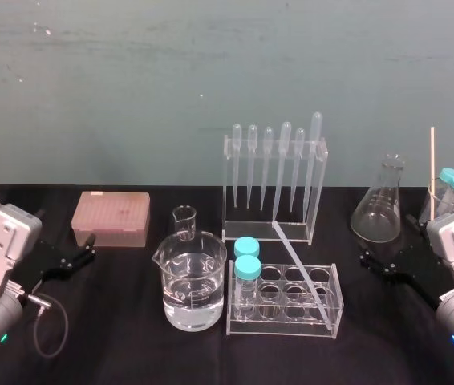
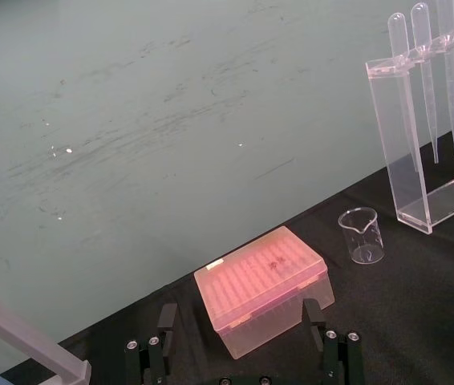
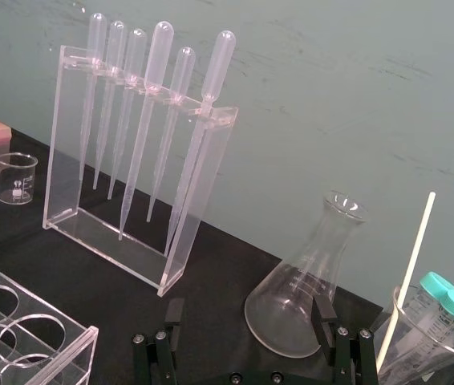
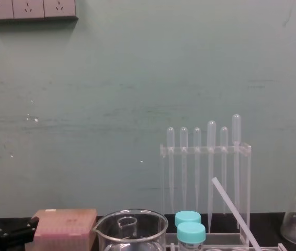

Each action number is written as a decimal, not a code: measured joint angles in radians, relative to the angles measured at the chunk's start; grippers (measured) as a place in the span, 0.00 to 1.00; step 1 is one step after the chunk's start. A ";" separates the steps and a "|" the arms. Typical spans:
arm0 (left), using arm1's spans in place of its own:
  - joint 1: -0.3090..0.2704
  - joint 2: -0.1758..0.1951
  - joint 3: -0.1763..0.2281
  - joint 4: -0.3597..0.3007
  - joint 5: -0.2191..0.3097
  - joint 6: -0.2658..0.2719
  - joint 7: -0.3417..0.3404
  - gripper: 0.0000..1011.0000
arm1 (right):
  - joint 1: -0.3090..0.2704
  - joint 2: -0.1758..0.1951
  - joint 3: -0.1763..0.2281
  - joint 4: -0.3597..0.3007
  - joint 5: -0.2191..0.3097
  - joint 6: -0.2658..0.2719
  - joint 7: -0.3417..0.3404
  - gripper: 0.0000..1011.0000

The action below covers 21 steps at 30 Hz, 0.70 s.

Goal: Pick up the stirring rod with one hand, then place it down.

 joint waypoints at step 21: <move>0.000 0.000 0.000 0.000 0.000 0.000 0.000 0.99 | 0.000 0.000 0.000 0.000 0.000 0.000 0.000 0.99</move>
